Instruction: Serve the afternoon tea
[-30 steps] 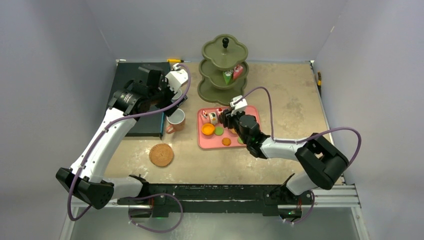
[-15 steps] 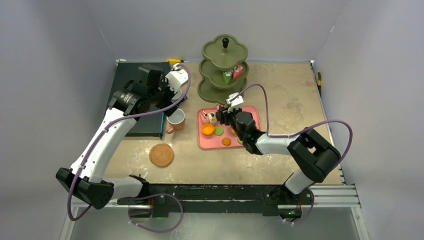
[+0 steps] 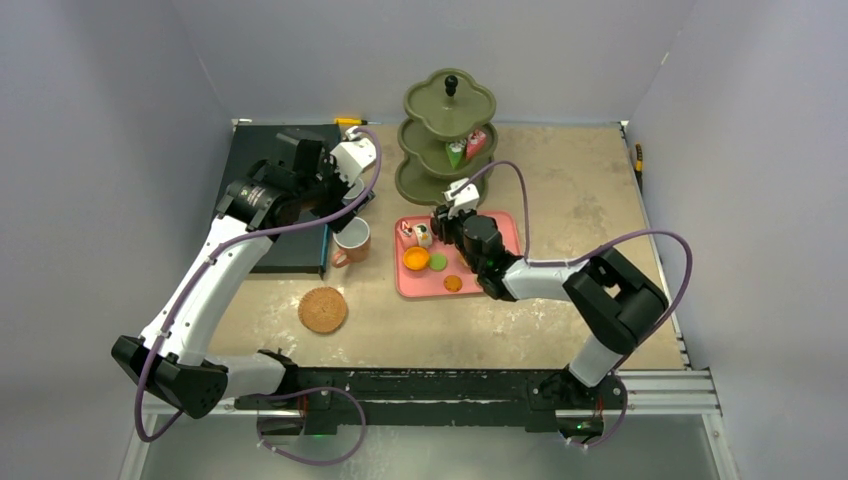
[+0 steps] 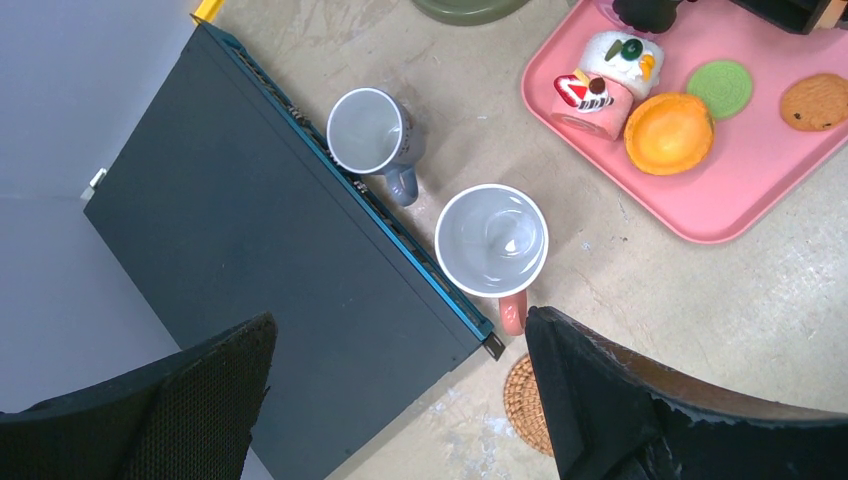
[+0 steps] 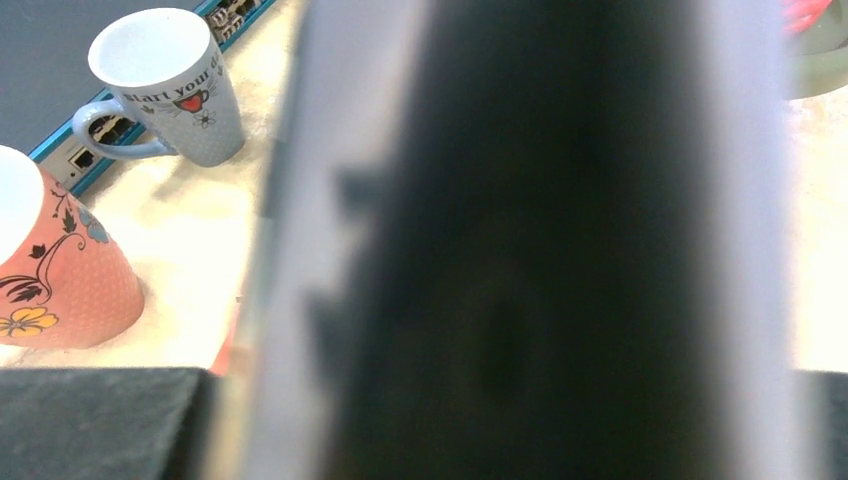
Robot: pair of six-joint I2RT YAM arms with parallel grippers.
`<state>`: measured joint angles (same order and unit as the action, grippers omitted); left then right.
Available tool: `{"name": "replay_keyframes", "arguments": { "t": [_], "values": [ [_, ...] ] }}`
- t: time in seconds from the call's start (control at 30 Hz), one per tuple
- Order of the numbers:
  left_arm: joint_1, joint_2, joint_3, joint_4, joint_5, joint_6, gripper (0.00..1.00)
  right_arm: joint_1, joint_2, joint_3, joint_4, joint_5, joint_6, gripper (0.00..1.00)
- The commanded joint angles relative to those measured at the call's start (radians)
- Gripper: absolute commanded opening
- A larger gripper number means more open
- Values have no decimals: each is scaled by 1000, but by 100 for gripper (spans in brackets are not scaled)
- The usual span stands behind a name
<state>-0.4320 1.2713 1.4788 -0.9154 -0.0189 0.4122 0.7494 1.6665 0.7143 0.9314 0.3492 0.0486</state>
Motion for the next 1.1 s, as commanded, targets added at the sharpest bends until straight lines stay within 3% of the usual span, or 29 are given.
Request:
{"name": "replay_keyframes", "arguments": {
  "t": [0.0, 0.23, 0.57, 0.8, 1.07],
  "values": [
    [6, -9, 25, 5, 3, 13, 94, -4, -97, 45, 11, 14, 4, 32],
    [6, -12, 23, 7, 10, 10, 95, -66, -260, 47, -63, 1, 38, 29],
    [6, -17, 17, 10, 11, 13, 95, -237, -297, -33, -58, -18, 97, 28],
    [4, -7, 18, 15, 11, 12, 95, -340, -210, -13, 10, -59, 148, 28],
    [6, 7, 25, 18, 5, 11, 95, -353, -6, 106, 143, -82, 151, 27]
  ]
}}
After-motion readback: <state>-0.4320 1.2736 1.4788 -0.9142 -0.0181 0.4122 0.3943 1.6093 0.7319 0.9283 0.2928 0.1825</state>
